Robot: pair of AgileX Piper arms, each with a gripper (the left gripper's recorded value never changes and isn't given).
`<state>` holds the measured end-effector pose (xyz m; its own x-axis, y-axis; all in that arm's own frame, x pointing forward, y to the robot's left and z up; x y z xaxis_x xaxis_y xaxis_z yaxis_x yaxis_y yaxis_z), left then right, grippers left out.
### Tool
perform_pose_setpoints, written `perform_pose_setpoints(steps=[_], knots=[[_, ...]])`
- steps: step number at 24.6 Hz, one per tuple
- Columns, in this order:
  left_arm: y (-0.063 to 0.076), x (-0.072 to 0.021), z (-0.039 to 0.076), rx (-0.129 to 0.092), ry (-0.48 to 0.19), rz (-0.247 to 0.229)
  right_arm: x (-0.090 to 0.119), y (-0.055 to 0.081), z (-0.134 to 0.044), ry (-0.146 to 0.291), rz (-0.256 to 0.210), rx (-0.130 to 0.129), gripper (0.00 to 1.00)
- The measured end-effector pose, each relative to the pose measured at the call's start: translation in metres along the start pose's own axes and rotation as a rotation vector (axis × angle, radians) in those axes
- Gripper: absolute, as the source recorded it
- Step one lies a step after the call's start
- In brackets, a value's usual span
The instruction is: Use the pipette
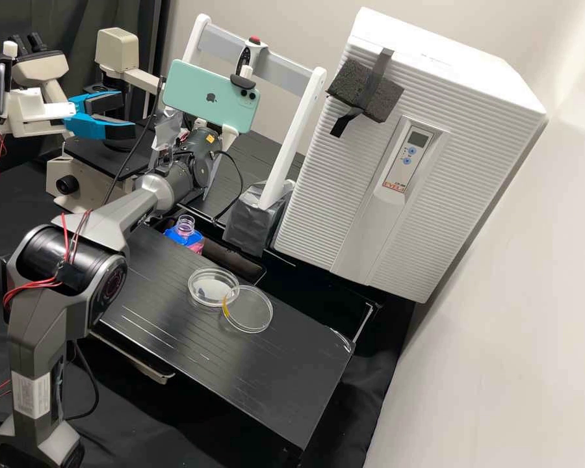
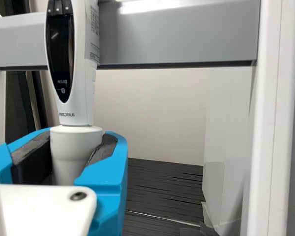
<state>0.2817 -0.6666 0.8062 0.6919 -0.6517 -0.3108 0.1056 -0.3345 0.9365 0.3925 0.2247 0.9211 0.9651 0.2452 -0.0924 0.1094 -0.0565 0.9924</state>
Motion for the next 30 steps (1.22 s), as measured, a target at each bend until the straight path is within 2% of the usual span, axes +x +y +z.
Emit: perform_pose_setpoints(steps=[2,3,11,12,20,24,25,27,30], knots=[[0.0,0.0,0.0,0.0,0.0,0.0,-0.0002,-0.0018,0.0007,0.012,-0.002,0.001,0.0],[-0.0001,0.0001,0.0003,-0.001,-0.001,0.0,-0.0003,-0.0021,0.0009,0.013,-0.002,0.003,1.0],[-0.0002,0.0002,0.0002,-0.005,0.002,0.0,0.001,-0.0063,-0.0004,0.017,-0.013,0.009,1.0],[-0.0003,0.0002,0.0001,-0.005,0.004,-0.001,0.0013,-0.0066,-0.0001,0.016,-0.014,0.009,0.0],[-0.0027,-0.0007,-0.0007,-0.024,0.016,-0.002,0.0028,-0.0082,0.002,0.012,-0.018,0.01,0.0],[-0.0033,-0.001,-0.001,-0.01,0.018,-0.004,0.0028,-0.0082,0.002,0.012,-0.018,0.01,0.0],[-0.0033,-0.001,-0.001,-0.006,0.018,-0.004,0.0028,-0.0082,0.002,0.012,-0.018,0.01,1.0],[-0.0033,-0.001,-0.001,-0.005,0.018,-0.004,0.0028,-0.0082,0.002,0.012,-0.018,0.01,1.0],[-0.0033,-0.001,-0.001,-0.005,0.018,-0.004,0.0028,-0.0087,0.0019,0.013,-0.023,-0.014,1.0]])
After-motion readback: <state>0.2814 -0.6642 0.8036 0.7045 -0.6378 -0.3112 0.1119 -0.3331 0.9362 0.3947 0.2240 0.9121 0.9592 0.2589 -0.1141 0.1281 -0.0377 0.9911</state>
